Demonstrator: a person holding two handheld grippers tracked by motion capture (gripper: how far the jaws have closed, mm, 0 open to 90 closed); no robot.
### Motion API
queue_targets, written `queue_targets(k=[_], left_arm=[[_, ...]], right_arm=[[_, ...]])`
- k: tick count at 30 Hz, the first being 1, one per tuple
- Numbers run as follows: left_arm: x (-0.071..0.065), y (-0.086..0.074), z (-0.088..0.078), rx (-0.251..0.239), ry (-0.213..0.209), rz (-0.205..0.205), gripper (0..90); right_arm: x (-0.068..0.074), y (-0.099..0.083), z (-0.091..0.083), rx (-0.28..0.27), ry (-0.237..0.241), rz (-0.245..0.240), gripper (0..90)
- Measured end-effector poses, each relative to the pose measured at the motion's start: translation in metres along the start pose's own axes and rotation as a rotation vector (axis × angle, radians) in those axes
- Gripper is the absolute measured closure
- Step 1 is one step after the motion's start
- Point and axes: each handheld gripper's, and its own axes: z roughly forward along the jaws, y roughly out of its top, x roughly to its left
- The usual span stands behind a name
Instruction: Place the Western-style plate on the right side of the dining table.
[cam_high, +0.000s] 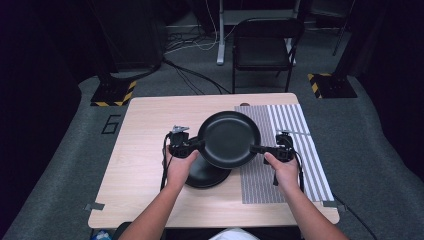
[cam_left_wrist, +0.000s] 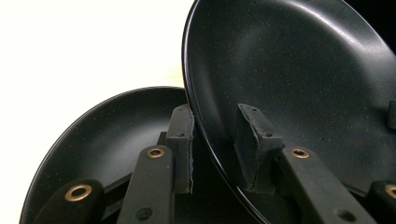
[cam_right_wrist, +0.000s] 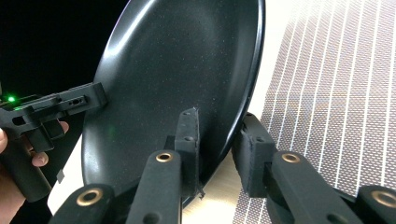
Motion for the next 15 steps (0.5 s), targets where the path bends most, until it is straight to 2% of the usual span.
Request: queue_targets(k=[15], left_arm=[[-0.009,0.003,0.009,0.008,-0.023,0.016,67.6]], right_arm=[[-0.007,-0.002,-0.011,-0.018,-0.014,0.017,72.3]])
